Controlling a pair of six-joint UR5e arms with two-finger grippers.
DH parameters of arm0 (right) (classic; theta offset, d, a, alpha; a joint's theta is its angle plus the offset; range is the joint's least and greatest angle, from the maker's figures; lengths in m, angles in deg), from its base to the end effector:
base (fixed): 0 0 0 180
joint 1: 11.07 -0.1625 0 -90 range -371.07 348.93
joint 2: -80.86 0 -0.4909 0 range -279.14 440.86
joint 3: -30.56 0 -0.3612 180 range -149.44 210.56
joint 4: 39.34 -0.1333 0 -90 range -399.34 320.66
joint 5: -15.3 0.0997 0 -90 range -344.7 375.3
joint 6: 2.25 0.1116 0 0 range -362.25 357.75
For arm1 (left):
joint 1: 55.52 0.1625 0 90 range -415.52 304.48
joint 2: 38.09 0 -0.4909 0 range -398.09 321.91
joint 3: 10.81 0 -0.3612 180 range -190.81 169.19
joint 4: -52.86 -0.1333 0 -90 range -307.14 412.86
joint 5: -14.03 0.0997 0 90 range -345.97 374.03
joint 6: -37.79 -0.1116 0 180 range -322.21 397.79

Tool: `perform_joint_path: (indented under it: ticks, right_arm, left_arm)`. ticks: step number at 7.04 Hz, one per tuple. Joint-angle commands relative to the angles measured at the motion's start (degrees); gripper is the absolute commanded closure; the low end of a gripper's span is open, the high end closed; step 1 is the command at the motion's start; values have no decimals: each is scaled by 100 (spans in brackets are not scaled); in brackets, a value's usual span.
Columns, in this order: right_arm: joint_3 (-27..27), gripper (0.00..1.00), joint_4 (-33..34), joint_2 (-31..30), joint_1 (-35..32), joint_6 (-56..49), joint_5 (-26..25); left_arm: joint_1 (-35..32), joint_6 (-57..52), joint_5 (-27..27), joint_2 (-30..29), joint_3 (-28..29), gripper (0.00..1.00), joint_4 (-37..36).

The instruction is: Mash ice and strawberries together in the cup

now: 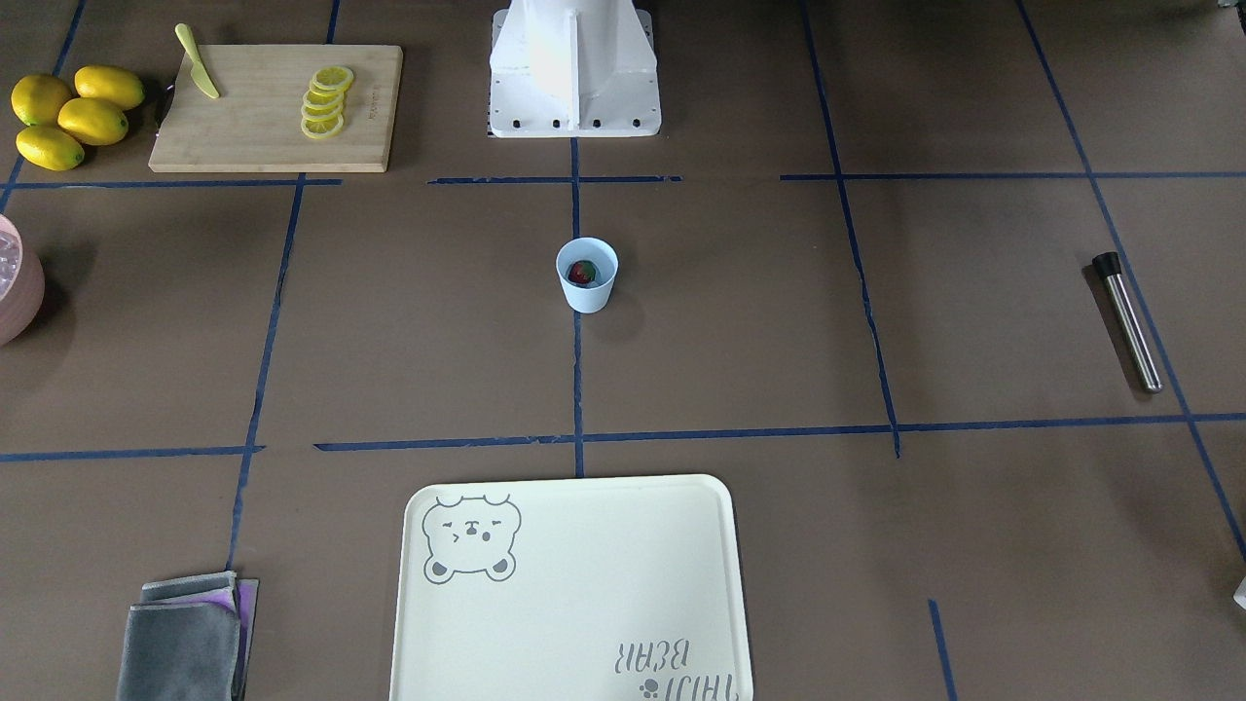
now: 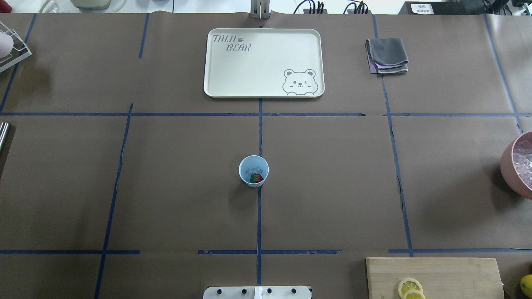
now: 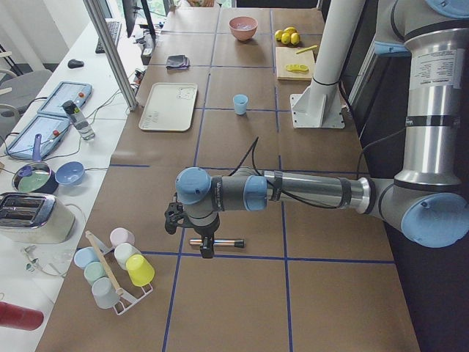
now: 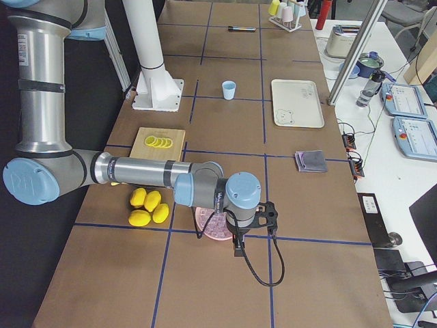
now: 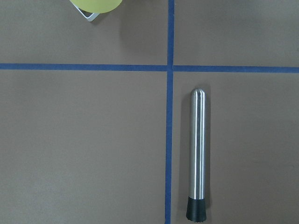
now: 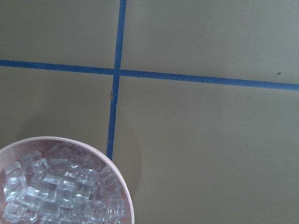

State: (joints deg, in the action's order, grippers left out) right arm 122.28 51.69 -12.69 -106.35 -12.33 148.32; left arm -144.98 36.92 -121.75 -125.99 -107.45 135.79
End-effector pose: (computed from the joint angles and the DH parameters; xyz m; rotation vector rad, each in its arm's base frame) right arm 0.0961 -0.4191 0.7505 0.0532 -0.7504 -0.0610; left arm -0.0492 -0.4387 0.7066 -0.0395 0.7990 0.0056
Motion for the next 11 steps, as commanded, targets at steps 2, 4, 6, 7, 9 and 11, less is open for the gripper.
perform_joint_path:
  ticks: [2,4,6,7,9,11]
  right_arm:
    - [-268,0,-332,-5,0,6,66]
    - [-373,0,-332,-5,0,15,83]
    - [-409,0,-332,-5,0,15,84]
    - [-400,0,-341,-5,0,24,84]
    - [-400,0,-341,-14,0,24,75]
    - [-383,0,-341,-5,0,24,75]
  left_arm:
    - [7,-1,-1,0,-13,0,-5]
    - [-1,-1,-1,0,-21,0,-14]
    - [-2,-1,-1,0,-13,0,-5]
    - [-2,-1,8,9,22,0,30]
    - [-1,-1,17,9,23,0,56]
    - [7,-1,17,0,22,0,56]
